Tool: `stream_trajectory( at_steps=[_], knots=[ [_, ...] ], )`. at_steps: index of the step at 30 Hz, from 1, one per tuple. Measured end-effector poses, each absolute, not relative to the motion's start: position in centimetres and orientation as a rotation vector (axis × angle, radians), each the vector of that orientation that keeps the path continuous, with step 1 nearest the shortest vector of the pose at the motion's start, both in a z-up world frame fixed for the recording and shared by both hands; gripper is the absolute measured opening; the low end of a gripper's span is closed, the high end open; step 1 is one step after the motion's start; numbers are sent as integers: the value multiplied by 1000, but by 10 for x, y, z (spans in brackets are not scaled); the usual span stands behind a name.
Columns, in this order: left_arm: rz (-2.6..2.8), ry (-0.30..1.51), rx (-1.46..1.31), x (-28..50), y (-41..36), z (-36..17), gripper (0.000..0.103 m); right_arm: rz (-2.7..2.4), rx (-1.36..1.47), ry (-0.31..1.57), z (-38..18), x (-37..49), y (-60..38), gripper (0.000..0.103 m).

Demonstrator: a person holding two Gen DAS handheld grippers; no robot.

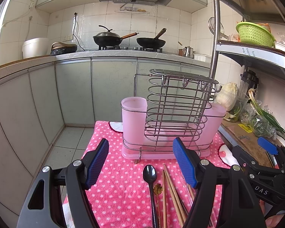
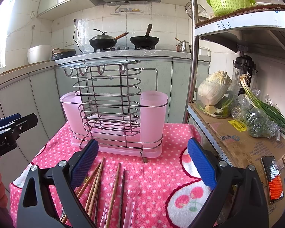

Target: Organize utensils

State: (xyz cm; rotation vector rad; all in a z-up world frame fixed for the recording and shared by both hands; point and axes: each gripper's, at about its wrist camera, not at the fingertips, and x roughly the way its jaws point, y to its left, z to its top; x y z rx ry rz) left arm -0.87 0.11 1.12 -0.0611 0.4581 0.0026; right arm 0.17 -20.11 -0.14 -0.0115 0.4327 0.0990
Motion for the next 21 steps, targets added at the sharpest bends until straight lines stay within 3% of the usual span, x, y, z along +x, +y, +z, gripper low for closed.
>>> stream_trajectory(
  at_steps=[21],
  knots=[
    [9,495,-65,0,5,1,69,96,-7,449,-3,6,-202,95]
  ],
)
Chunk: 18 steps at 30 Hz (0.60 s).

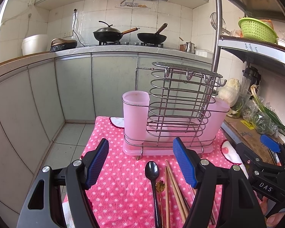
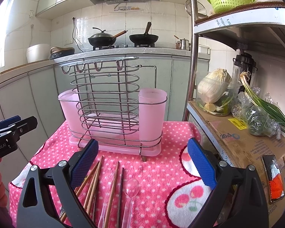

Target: Organize utensils

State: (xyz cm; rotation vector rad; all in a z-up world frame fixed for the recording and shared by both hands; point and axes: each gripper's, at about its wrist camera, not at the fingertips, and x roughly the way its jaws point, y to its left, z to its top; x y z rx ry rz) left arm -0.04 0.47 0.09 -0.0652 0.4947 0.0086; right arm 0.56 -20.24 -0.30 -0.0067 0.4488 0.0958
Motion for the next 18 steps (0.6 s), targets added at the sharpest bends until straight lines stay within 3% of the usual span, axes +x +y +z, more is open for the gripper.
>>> stream_trajectory(
  at_steps=[18],
  knots=[
    [12,500,-71,4,8,-3,69,93,-7,457,-5,8,-202,95]
  ],
)
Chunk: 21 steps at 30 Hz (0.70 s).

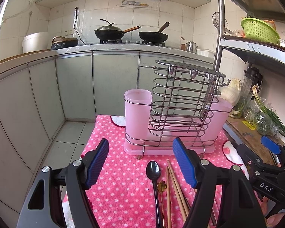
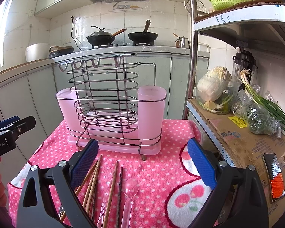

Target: Organize utensils

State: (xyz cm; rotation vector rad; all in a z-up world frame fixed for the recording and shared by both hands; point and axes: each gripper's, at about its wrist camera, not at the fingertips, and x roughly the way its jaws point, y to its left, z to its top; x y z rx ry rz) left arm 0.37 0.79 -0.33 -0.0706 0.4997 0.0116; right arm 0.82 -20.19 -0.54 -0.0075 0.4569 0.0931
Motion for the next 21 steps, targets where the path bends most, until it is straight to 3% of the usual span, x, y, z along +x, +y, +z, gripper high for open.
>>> stream_trajectory(
  at_steps=[8,16,21],
  knots=[
    [3,557,-114,15,26,-10,69,97,-15,498,-10,15,-206,95],
    [-90,791,-194,45,51,-34,69,199,-14,670,-34,35,-208,95],
    [-146,999,-238,72,47,-64,47,211,16,740,-45,44,-215,95]
  ],
)
